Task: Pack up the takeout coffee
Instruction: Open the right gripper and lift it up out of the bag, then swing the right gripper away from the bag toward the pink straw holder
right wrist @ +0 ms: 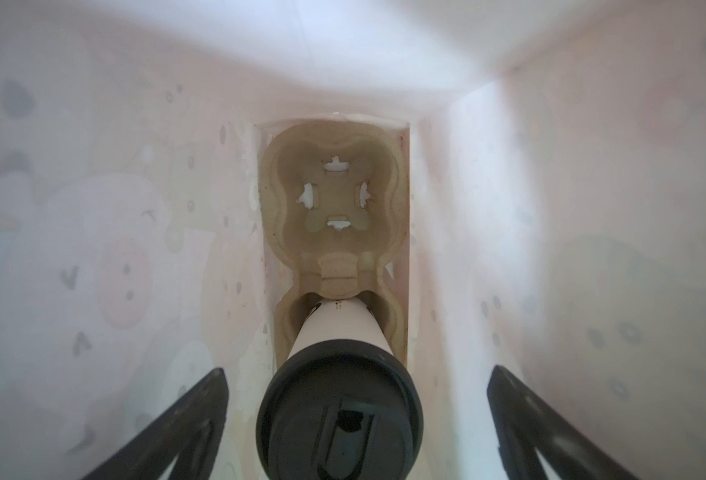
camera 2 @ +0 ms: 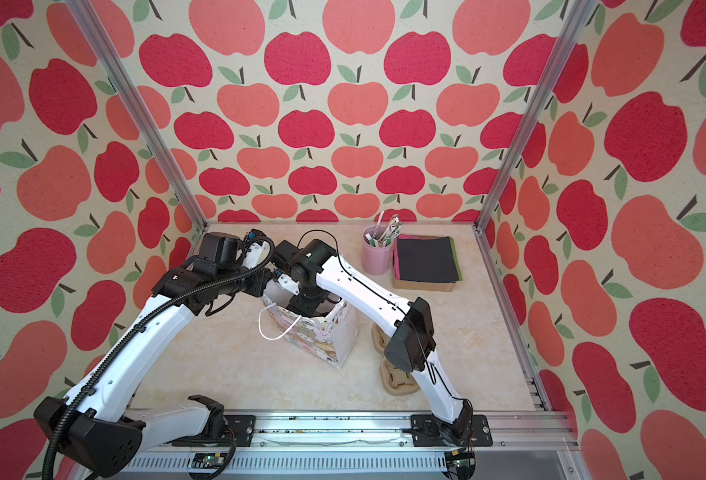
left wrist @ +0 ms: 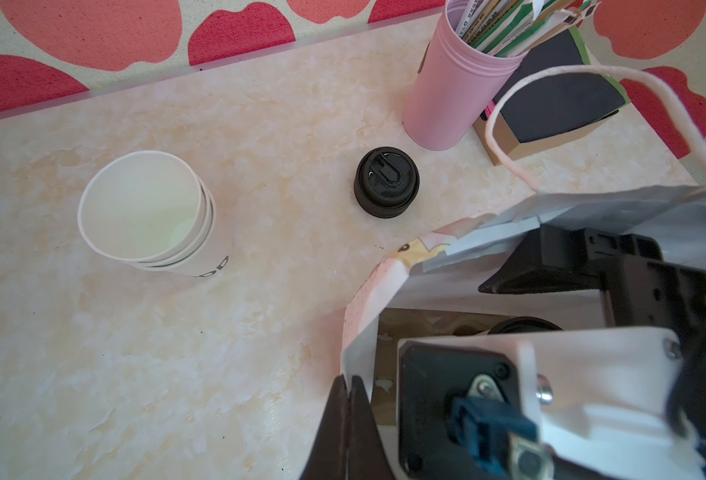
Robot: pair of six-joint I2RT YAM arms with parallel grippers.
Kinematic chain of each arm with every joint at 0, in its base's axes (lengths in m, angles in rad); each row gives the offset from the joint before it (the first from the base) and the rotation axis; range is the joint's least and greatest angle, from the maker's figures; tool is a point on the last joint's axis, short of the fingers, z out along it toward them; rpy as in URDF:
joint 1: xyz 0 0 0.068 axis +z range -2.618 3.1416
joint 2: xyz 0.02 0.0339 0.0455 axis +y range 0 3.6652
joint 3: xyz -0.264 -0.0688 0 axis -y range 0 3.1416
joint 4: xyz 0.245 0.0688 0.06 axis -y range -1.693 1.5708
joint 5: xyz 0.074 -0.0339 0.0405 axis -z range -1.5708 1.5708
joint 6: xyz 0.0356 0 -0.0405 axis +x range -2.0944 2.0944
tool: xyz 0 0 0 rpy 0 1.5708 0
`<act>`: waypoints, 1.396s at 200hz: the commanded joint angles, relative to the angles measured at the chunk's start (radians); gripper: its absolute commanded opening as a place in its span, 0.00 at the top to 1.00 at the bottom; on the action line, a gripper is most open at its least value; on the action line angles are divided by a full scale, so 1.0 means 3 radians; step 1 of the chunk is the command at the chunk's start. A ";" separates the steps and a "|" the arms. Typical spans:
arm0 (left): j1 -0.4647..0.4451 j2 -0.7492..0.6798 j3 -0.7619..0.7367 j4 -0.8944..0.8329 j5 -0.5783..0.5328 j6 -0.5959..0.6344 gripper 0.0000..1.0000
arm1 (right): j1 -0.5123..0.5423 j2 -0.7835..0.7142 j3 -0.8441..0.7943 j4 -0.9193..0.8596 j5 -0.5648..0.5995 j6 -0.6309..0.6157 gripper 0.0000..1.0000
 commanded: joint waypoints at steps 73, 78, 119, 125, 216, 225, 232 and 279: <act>-0.0088 -0.0199 -0.0048 0.0098 -0.0122 0.0181 1.00 | 0.0015 -0.0544 -0.0306 0.0582 0.0187 0.0003 0.01; -0.0088 -0.0195 -0.0053 0.0098 -0.0124 0.0181 1.00 | 0.0014 -0.0568 -0.0323 0.0605 0.0190 0.0000 0.01; -0.0093 -0.0199 -0.0088 0.0113 -0.0153 0.0196 1.00 | 0.0014 -0.0778 -0.0468 0.0784 0.0220 0.0006 0.01; -0.0092 -0.0201 -0.0089 0.0114 -0.0158 0.0206 1.00 | 0.0015 -0.0804 -0.0475 0.0802 0.0215 0.0018 0.01; -0.0088 -0.0232 -0.0084 0.0101 -0.0222 0.0189 0.94 | 0.0010 -0.1676 -0.1045 0.1657 0.0162 0.0009 0.01; -0.0086 -0.0239 -0.0084 0.0103 -0.0230 0.0177 0.92 | -0.0008 -0.1823 -0.1201 0.1811 0.0175 0.0003 0.01; -0.0083 -0.0252 -0.0084 0.0111 -0.0230 0.0167 0.89 | -0.0029 -0.1937 -0.1312 0.1924 0.0188 0.0003 0.01; -0.0030 -0.0358 -0.0090 0.0199 -0.0201 0.0090 0.67 | -0.0451 -0.2412 -0.1841 0.2197 0.0426 0.0179 0.08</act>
